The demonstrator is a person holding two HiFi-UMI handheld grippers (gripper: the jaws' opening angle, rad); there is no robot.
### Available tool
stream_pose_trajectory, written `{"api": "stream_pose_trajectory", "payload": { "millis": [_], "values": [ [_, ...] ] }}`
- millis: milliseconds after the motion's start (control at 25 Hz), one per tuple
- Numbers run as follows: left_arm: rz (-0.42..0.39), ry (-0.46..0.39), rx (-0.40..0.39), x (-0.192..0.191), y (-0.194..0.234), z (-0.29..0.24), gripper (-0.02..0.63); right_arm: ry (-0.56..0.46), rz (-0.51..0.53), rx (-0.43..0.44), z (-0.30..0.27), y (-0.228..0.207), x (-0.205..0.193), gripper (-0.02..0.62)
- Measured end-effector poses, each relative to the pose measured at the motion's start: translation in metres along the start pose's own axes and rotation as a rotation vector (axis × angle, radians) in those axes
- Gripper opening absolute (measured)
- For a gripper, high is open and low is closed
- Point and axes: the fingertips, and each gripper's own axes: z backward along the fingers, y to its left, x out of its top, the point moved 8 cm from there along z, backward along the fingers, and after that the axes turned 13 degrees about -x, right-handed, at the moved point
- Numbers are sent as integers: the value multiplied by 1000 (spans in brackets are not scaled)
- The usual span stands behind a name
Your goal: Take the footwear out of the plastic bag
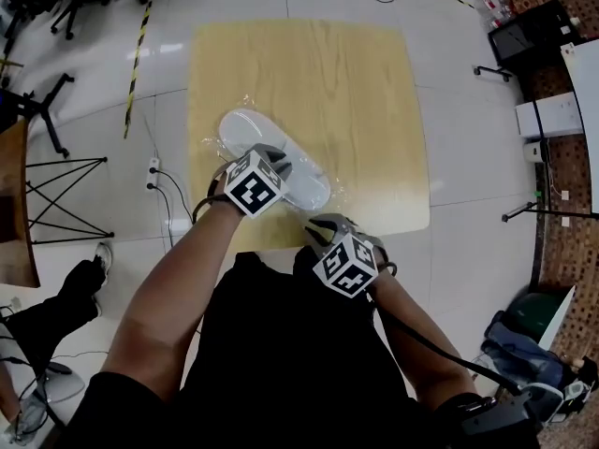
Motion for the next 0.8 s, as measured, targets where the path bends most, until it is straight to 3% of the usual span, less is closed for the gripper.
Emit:
{"api": "stream_pose_trajectory", "payload": {
  "millis": [120,320,480,560,680,800],
  "values": [
    [-3,6,-7,1,0,0,74,64,38,-31,-3,10,-28,35],
    [17,-27,5,-4,2,2,63,121,-136,-55,27,-1,-74,35],
    [27,-34,-5,-3,5,4,61,-4,-268,-147,42,-32,-49,29],
    [32,-32,-2,-5,5,7,60,-52,-269,-192,25,-44,-30,31],
    [13,-27,9,-4,6,6,61,-36,-219,-223,-10,-53,-19,49],
    [-1,-17,14,-4,4,4,59,10,-218,-196,-18,-48,-31,55]
  ]
}}
